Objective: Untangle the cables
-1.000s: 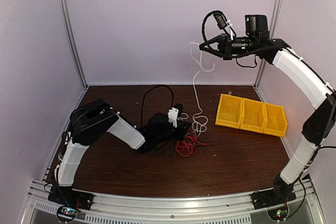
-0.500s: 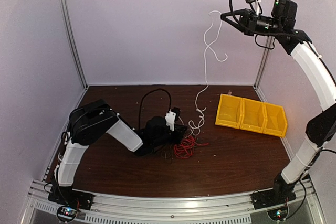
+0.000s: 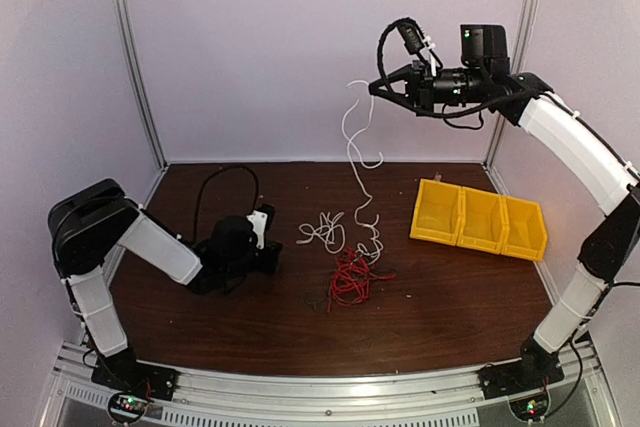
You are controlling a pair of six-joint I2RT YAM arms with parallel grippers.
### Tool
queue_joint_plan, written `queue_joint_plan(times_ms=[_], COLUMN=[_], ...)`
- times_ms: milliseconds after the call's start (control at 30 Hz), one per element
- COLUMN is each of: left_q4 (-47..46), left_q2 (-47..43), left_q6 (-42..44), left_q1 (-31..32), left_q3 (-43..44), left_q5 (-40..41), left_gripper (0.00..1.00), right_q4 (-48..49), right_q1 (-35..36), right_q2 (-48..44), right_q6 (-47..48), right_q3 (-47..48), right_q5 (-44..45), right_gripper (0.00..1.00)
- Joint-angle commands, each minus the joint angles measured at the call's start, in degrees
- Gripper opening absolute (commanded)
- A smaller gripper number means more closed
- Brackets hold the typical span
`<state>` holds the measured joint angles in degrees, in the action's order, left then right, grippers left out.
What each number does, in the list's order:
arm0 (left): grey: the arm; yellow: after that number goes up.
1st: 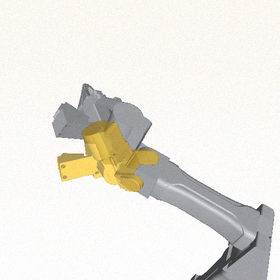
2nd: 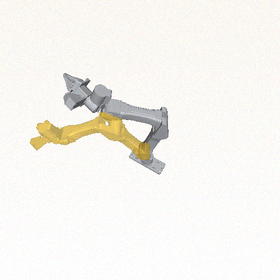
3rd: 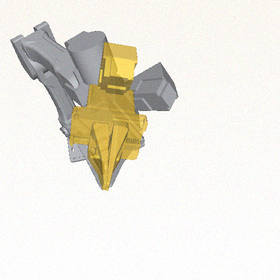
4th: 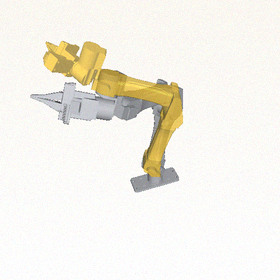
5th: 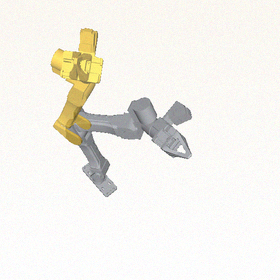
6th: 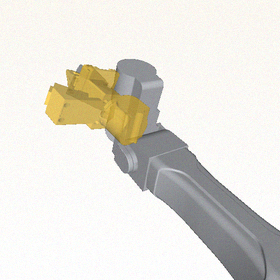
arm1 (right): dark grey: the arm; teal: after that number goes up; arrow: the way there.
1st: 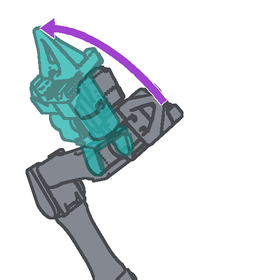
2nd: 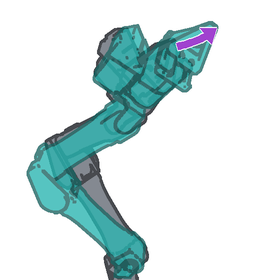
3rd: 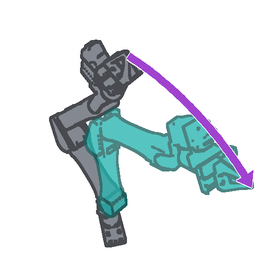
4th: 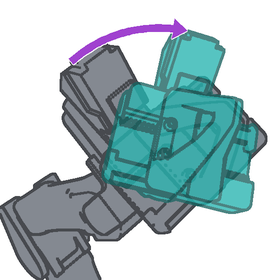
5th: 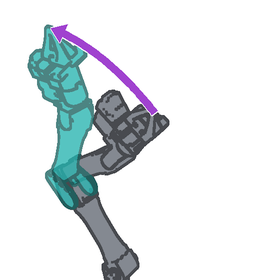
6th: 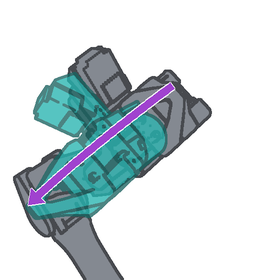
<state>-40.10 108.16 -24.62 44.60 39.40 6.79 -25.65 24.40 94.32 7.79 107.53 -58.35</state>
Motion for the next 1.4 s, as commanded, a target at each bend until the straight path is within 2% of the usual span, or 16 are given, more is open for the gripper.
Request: queue_joint_plan(times_ms=[0, 67, 167, 200, 267, 433, 733, 867, 1000, 1100, 1233, 1367], left_q4=[-0.66, -2.94, -3.69, -3.54, -3.66, -9.96, -7.90, -8.88, -12.92, -11.48, -10.83, -9.08], left_q2=[-8.46, -10.25, -10.19, -9.44, -7.14, -0.18, 8.65, 14.93, 22.67, 27.57, 31.16, 32.99], left_q6=[3.72, 5.90, 8.16, 8.02, 7.40, 7.19, 6.56, 4.89, 3.55, 2.60, 0.98, -0.33], left_q1=[-0.30, 0.36, 3.04, 3.60, 4.42, 6.35, 7.27, 7.90, 8.00, 8.05, 8.13, 8.22], left_q3=[-2.90, -2.41, 1.41, 2.97, 6.42, 11.83, 22.69, 29.72, 36.73, 42.94, 45.75, 46.49], left_q5=[-1.09, -6.26, -6.79, -6.79, -9.23, -11.30, -16.03, -13.54, -12.13, -13.78, -14.21, -15.37], left_gripper=[0.13, 0.36, 0.63, 0.67, 0.69, 0.68, 0.67, 0.66, 0.56, 0.40, 0.22, 0.16], right_q4=[-0.54, 0.13, 1.62, 2.19, 3.15, 4.66, 5.23, 5.55, 6.00, 6.84, 9.74, 10.59], right_q1=[2.84, 2.70, 2.05, 1.78, 1.61, 1.61, 1.61, 1.61, 1.46, 0.61, -1.99, -5.06], right_q2=[1.67, 2.96, 4.01, 4.19, 4.21, 3.24, 1.48, 1.31, 1.10, 0.54, 0.33, 0.54], right_q6=[2.12, 1.15, -0.26, -1.09, -2.57, -4.26, -4.90, -5.87, -7.23, -8.62, -13.21, -14.67], right_q3=[0.57, 2.63, 4.58, 4.74, 4.73, 3.46, 2.96, 3.52, 4.38, 4.98, 6.12, 10.12], right_q5=[1.76, 2.25, 2.91, 2.88, 2.77, 2.82, 2.65, 1.68, 0.53, -0.19, -2.62, -3.75], right_gripper=[0.00, 0.00, 0.00, 0.00, 0.00, 0.00, 0.00, 0.00, 0.00, 0.00, 0.00, 0.00])
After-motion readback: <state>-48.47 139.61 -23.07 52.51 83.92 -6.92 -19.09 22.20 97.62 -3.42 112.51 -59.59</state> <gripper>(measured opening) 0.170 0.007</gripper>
